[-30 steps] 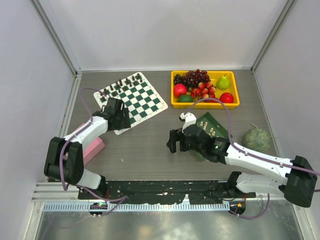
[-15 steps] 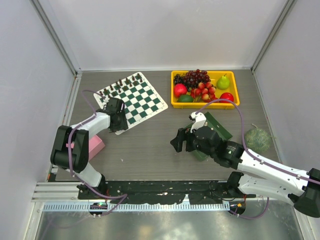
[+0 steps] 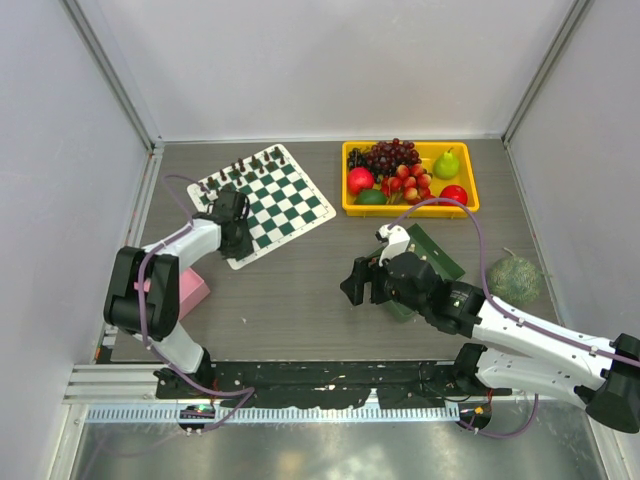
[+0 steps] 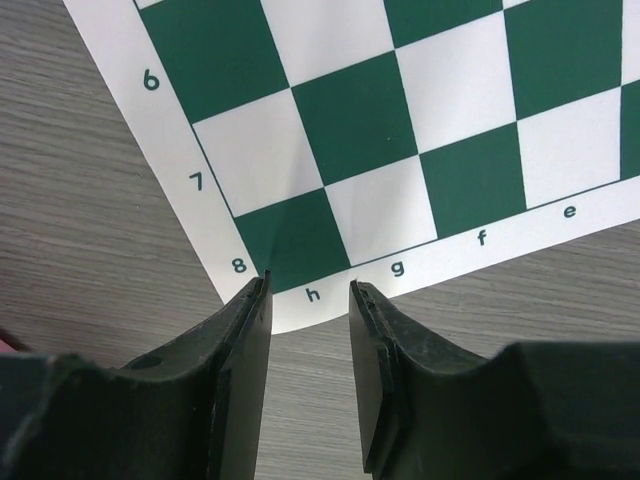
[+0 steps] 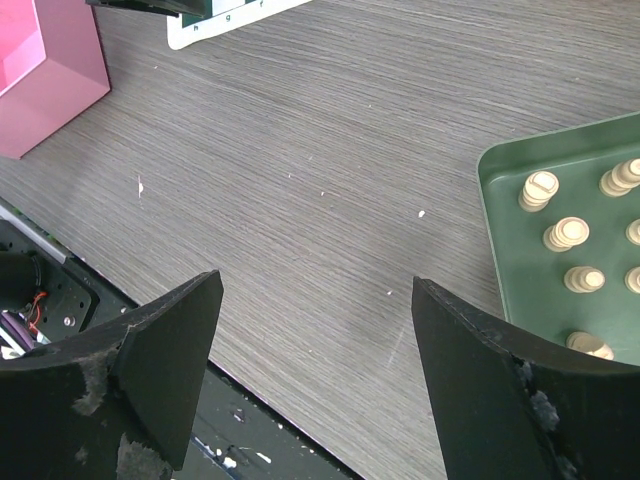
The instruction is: Set up the chess pieces on the board
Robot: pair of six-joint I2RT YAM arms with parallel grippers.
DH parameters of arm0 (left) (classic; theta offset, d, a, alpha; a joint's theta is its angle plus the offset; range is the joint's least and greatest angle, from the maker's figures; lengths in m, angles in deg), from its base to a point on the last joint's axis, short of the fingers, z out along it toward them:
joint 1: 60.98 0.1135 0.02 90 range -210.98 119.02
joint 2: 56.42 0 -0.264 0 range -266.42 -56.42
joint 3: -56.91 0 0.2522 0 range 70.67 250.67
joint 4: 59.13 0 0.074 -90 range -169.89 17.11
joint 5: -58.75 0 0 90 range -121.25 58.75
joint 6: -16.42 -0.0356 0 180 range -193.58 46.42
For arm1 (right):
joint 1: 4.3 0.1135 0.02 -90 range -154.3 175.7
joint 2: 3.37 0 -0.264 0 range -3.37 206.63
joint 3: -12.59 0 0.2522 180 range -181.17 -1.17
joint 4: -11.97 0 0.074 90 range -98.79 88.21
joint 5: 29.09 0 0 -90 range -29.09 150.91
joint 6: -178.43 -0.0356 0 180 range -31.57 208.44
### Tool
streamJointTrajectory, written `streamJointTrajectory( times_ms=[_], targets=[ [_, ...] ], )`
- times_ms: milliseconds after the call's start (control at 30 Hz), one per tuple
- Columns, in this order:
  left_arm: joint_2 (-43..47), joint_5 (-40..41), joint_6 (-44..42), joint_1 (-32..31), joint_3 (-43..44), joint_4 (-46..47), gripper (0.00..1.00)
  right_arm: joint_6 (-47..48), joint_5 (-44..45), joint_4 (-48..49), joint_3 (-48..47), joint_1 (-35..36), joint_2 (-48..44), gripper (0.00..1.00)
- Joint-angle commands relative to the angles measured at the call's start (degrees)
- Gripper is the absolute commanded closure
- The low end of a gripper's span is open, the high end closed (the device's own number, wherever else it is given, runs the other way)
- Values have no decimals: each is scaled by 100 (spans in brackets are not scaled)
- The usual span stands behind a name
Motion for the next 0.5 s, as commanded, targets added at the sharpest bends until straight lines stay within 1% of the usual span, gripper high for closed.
streamJointTrajectory(
  times_ms=[0, 267, 467],
  targets=[
    [-79, 112, 87, 27, 278, -192, 58, -29, 34, 30, -169, -2, 2, 17],
    [-185, 68, 51, 27, 472, -543, 66, -3, 17, 48, -116, -11, -50, 17],
    [-106, 15, 130, 27, 376, -684, 63, 67, 25, 65, -125, -2, -68, 17]
  ],
)
